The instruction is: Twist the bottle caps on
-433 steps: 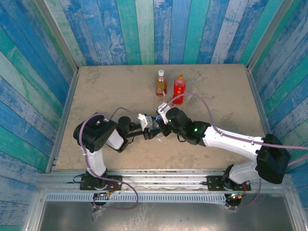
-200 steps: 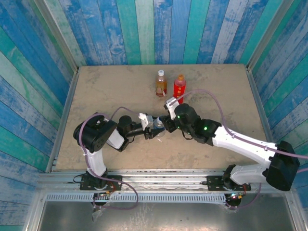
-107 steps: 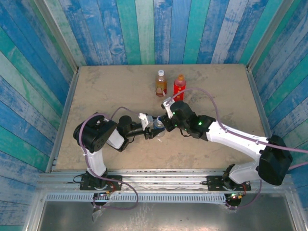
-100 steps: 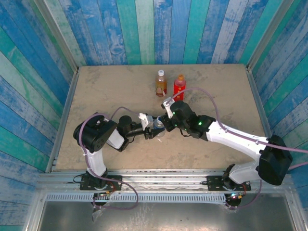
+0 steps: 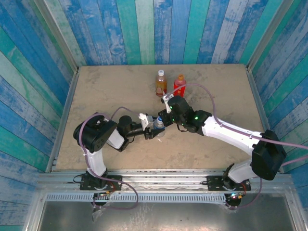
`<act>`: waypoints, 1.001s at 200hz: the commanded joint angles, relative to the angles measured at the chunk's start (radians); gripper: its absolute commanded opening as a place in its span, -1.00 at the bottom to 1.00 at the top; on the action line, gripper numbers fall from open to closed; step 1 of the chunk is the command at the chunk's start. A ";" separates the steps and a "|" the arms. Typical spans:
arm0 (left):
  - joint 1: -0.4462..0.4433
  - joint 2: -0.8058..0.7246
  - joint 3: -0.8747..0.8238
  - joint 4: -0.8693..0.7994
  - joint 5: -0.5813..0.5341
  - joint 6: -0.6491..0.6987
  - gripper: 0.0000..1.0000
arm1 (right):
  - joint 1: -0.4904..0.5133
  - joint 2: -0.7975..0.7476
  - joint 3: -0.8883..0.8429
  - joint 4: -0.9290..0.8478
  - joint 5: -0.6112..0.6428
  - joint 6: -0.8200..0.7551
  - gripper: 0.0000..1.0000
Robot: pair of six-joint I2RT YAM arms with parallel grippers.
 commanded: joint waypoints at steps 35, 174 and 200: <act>-0.010 0.011 -0.014 -0.100 0.001 0.014 0.16 | 0.023 0.017 -0.177 -0.191 -0.026 0.050 -0.36; -0.009 -0.002 -0.011 -0.125 -0.014 0.010 0.17 | 0.011 -0.063 0.090 -0.299 0.100 -0.080 -0.11; -0.010 0.000 -0.008 -0.131 -0.022 0.007 0.17 | 0.019 -0.105 0.070 -0.214 0.022 -0.089 0.13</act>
